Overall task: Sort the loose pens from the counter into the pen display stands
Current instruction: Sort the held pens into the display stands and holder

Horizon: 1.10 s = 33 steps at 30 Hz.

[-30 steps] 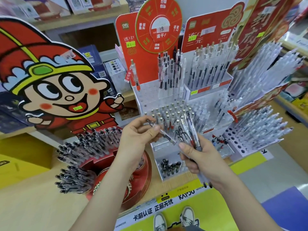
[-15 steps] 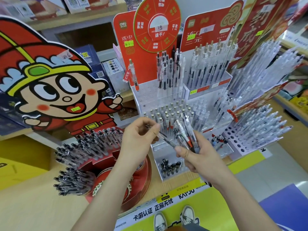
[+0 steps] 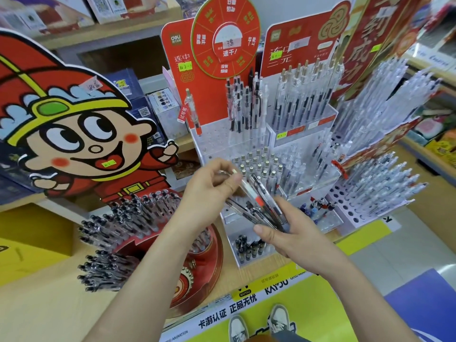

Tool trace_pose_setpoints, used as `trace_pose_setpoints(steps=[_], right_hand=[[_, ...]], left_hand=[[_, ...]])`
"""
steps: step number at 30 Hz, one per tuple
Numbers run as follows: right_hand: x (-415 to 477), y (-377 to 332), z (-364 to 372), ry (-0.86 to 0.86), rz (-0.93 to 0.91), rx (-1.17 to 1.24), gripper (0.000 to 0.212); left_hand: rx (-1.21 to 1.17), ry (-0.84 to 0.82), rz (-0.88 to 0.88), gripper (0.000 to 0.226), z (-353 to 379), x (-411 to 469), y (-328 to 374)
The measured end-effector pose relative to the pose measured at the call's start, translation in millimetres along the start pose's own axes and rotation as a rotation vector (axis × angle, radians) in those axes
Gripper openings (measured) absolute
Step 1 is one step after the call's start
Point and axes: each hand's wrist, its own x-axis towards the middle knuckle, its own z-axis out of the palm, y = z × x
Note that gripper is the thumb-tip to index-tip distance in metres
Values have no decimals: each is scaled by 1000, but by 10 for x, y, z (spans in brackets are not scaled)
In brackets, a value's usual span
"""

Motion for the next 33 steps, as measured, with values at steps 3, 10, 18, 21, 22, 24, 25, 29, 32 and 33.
trace_pose_setpoints(steps=[3,10,18,21,22,24,25,29,32,33], right_hand=[[-87,32,-57,-39,31,-9,54],[-259,121,-412,103,98,188,13],[-211,235,-343,221,61,156,5],[-215,249,-345,220,55,159,9],[-212,245,-347,220,55,159,11],[-206,221,-345,228,58,152,11],[-200,215,-342,235,60,146,11],[-191,214,-336,245,47,117,12],[-182,222,-341,234,33,79,12],[-182,219,-342,230,30,77,13]], left_hand=[[-132,149,68,6,-128,23,86],[3,355,254,11,-265,-5,0],[205,319,273,21,82,73,-254],[299,305,315,12,129,99,-314],[323,299,333,9,140,107,-327],[368,276,379,10,163,118,-344],[414,268,411,9,172,120,-353],[669,328,504,15,184,139,-415],[755,359,537,13,165,170,-398],[774,352,542,14,160,187,-381]])
